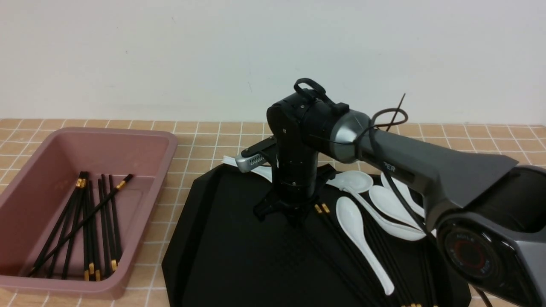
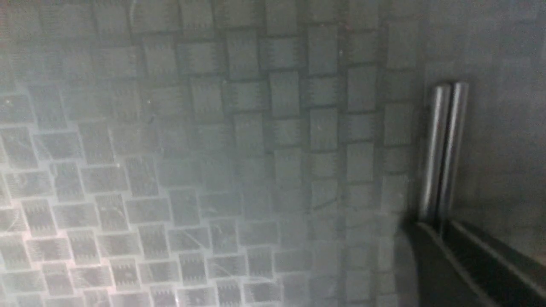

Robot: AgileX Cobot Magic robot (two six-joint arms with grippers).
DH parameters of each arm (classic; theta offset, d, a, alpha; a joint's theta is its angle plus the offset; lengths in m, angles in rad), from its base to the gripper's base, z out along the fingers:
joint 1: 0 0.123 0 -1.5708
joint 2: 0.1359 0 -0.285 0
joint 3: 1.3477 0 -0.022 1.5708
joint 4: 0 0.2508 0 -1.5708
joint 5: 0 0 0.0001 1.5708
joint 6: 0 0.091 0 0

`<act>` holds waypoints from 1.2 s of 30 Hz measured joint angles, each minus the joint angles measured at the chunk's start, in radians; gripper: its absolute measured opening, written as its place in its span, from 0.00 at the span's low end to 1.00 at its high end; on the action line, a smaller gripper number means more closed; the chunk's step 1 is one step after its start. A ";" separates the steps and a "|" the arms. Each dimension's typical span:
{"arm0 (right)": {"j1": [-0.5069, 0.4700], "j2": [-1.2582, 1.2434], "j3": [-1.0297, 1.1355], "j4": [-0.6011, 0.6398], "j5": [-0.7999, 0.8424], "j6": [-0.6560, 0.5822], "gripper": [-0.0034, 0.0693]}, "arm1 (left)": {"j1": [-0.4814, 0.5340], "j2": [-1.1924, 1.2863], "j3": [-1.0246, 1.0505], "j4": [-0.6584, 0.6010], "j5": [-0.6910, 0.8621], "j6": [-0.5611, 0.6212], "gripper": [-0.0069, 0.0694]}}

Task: On brown tablecloth take chopsticks from black tray and put them in box.
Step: 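Move the gripper over the chopsticks on the black tray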

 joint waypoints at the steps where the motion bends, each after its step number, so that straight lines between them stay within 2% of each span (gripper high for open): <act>1: 0.000 -0.007 0.002 0.000 0.002 0.004 0.08 | 0.000 0.000 0.000 0.000 0.000 0.000 0.40; 3: 0.001 -0.017 0.011 0.000 0.007 0.007 0.05 | 0.000 0.000 0.000 0.000 0.000 0.000 0.40; 18: 0.011 -0.141 0.015 0.016 0.012 0.066 0.05 | 0.000 0.000 0.000 0.000 0.000 0.000 0.40; 23: 0.011 -0.163 0.046 0.075 0.011 0.086 0.08 | 0.000 0.000 0.000 0.000 0.000 0.000 0.40; 26: 0.018 -0.214 0.138 0.108 0.009 0.100 0.10 | 0.000 0.000 0.000 0.000 0.000 0.000 0.40; 33: 0.025 -0.342 0.415 0.093 0.011 0.240 0.24 | 0.000 0.000 0.000 0.000 0.000 0.000 0.40; 36: 0.025 -0.342 0.485 0.079 0.008 0.296 0.37 | 0.000 0.000 0.000 0.000 0.000 0.000 0.40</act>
